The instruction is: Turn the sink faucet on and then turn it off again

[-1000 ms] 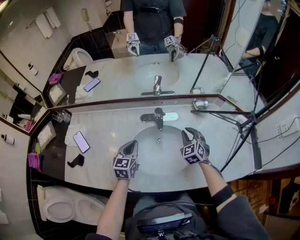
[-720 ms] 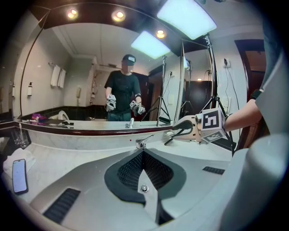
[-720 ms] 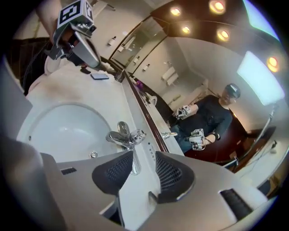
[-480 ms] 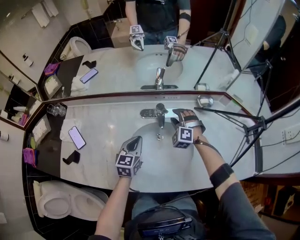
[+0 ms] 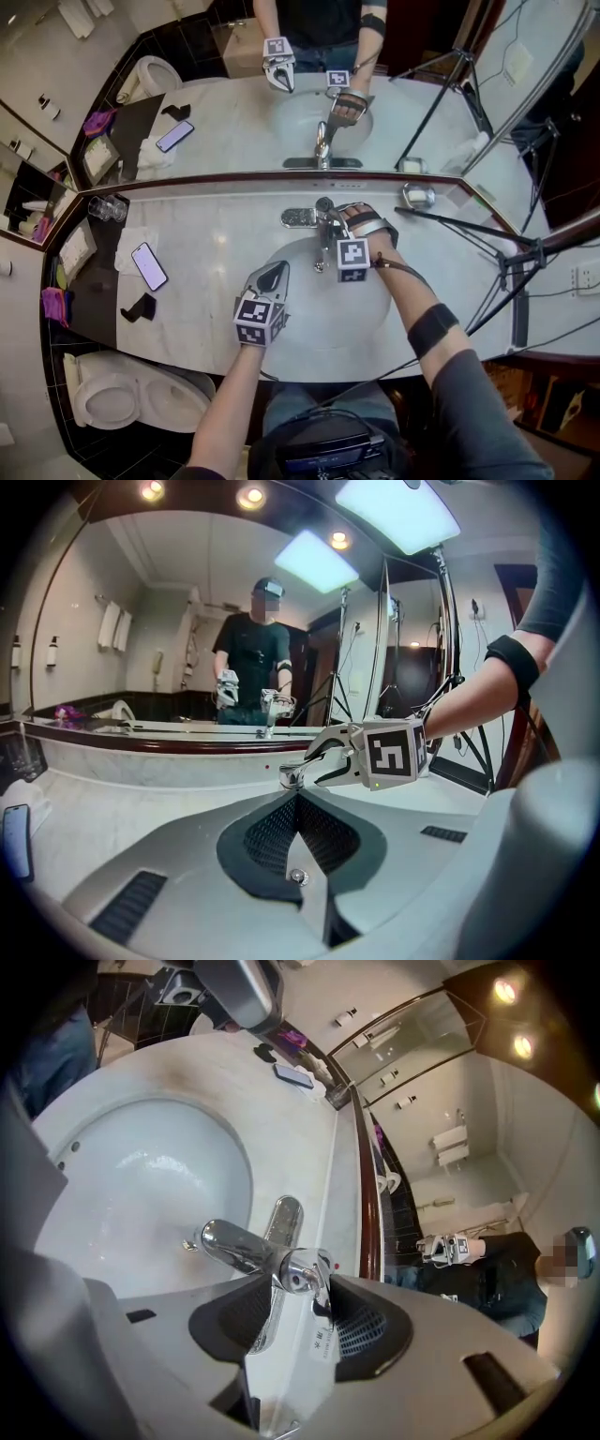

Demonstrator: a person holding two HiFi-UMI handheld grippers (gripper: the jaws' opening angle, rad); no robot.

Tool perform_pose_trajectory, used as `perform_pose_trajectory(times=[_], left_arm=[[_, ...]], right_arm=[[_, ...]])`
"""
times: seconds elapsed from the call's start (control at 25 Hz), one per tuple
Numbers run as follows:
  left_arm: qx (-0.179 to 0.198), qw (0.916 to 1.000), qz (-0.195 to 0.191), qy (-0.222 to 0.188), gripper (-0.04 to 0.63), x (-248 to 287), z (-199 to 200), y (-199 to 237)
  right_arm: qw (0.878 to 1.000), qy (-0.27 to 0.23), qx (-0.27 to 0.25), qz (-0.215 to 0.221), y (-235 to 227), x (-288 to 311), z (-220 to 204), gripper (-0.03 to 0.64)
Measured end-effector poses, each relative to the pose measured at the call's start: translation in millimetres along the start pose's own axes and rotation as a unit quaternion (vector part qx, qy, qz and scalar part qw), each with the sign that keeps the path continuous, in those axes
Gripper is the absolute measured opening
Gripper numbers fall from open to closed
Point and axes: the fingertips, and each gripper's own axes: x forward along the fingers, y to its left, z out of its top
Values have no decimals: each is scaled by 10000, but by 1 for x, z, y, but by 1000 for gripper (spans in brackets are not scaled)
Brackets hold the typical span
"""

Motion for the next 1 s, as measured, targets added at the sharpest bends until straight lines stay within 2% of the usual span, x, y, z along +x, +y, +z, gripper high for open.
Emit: perform_pose_trajectory(times=[0.24,0.56,1.0], left_arm=[[-85,10000,7,45,-12,-1,-5,4],[-122,9999,5,58,-12,-2,-7,4],[-160,9998,5,77,-12,-1,-11,5]], right_arm=[[9995,119,-241,-160,-1,5,-4,170],[9995,42,61,-295,-2,4,-3,149],[9994,151,64,-310,6,3,-6,140]])
